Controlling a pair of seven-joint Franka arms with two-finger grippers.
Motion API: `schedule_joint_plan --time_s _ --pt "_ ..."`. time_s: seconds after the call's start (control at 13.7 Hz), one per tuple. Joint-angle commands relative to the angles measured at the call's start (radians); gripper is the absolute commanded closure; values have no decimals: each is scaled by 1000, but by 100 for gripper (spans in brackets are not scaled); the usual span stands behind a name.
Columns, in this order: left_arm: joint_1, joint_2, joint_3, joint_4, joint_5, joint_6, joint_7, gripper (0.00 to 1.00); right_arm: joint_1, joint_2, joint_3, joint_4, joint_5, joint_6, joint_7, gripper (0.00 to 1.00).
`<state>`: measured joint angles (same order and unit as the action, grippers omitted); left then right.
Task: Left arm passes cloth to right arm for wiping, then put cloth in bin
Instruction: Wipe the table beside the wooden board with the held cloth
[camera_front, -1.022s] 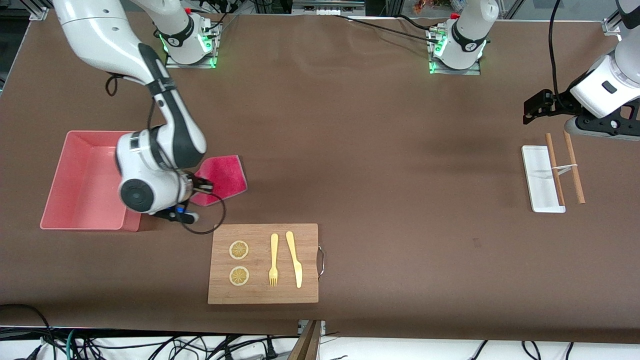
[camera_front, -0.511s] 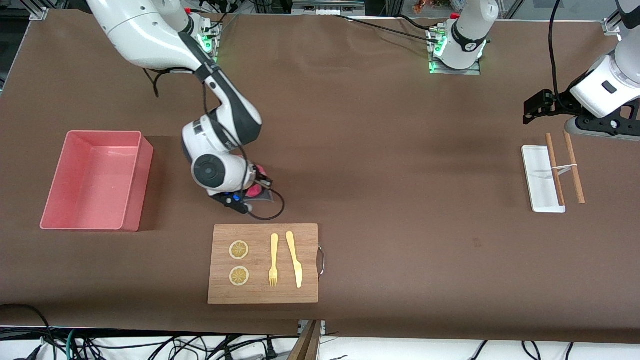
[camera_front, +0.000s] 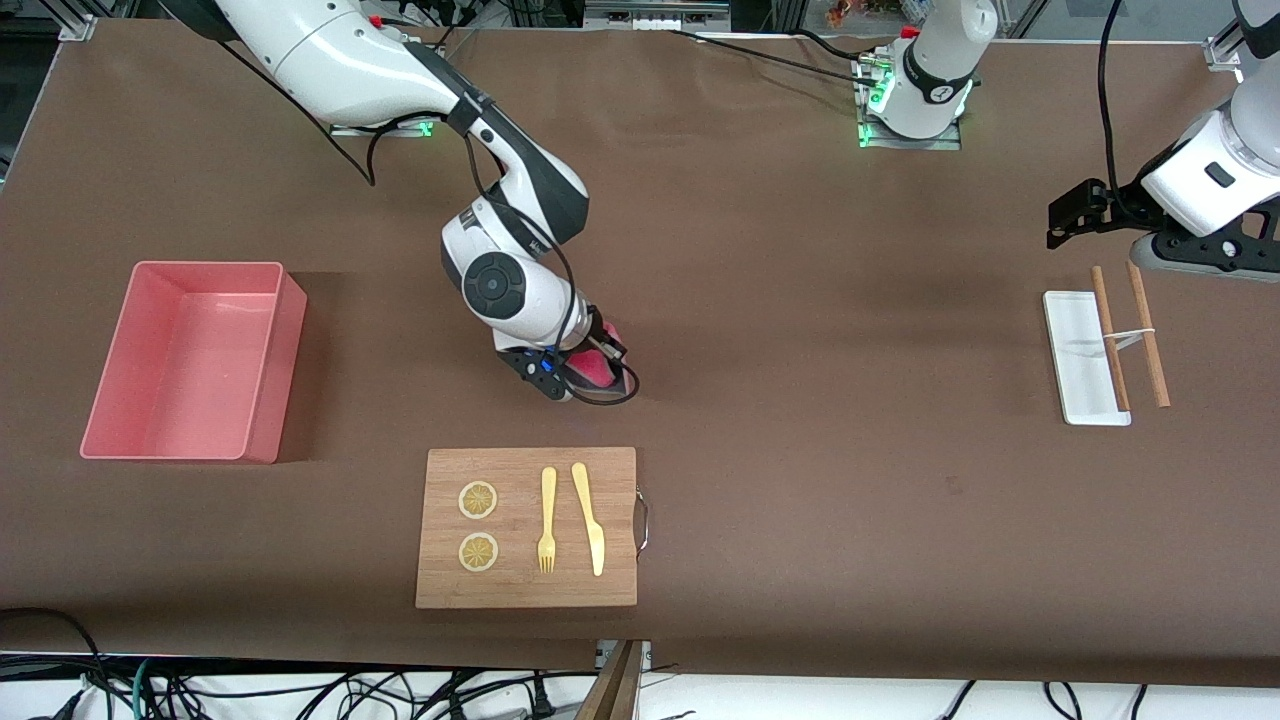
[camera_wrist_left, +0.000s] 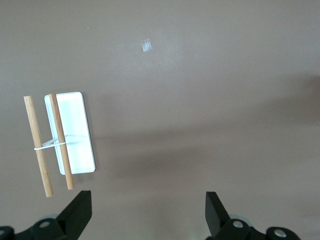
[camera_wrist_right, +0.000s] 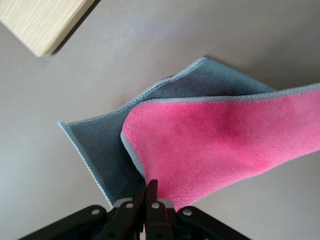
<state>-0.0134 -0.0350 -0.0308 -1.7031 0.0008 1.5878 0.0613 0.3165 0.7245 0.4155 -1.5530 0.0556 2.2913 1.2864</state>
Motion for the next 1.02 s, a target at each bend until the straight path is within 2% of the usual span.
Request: schedule_joint_plan --time_s 0.0,0.22,0.44,0.95 --pt "-2 3 -1 14 18 -11 2 0 -13 10 17 10 -17 4 15 100" --pt "0 3 0 14 18 -11 2 0 -57 0 -35 11 -25 -198 -213 100" --pt "-2 4 -1 14 16 -11 2 0 -79 -31 -136 13 -40 -375 -430 100" --pt "-2 6 -1 19 16 -11 0 0 -97 -85 -368 11 -46 -542 -849 100"
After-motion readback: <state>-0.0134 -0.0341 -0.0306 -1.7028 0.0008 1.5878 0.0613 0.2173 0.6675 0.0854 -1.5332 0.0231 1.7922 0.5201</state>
